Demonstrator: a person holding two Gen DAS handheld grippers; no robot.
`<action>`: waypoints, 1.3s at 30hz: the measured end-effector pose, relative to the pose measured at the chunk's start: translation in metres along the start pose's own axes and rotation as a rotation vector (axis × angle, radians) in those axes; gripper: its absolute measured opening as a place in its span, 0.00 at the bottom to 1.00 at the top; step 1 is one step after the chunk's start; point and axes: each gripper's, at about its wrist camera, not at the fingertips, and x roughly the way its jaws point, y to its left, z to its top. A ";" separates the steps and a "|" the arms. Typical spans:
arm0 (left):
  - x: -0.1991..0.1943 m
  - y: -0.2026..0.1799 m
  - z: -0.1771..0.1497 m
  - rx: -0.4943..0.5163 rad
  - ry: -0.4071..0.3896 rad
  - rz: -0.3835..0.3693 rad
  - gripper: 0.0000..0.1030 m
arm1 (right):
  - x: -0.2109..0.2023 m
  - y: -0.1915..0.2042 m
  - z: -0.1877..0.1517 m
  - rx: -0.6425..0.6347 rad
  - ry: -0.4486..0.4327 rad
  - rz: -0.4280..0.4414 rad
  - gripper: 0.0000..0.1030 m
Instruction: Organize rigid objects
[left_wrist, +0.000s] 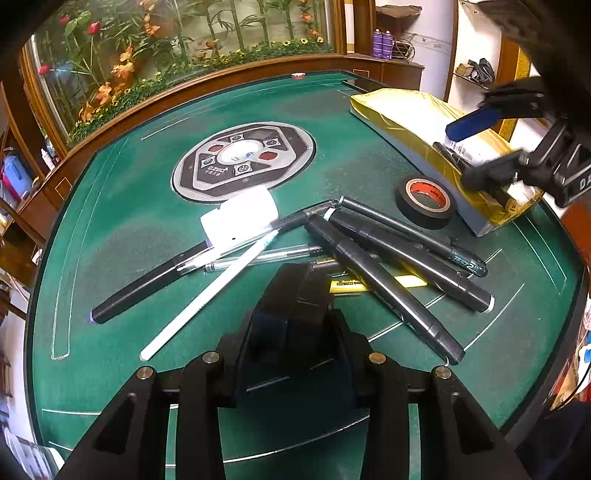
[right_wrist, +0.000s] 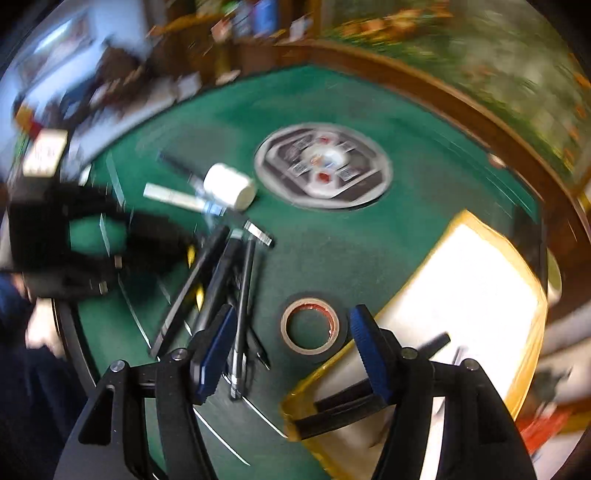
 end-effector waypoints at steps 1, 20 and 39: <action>0.000 0.000 -0.001 -0.003 0.000 0.002 0.39 | 0.004 0.000 0.002 -0.031 0.025 -0.002 0.62; 0.004 0.000 -0.002 -0.032 0.016 -0.023 0.39 | 0.077 0.003 0.020 -0.297 0.354 -0.007 0.69; 0.000 0.015 -0.008 -0.161 -0.012 -0.062 0.31 | 0.013 0.010 0.004 0.168 -0.060 -0.055 0.60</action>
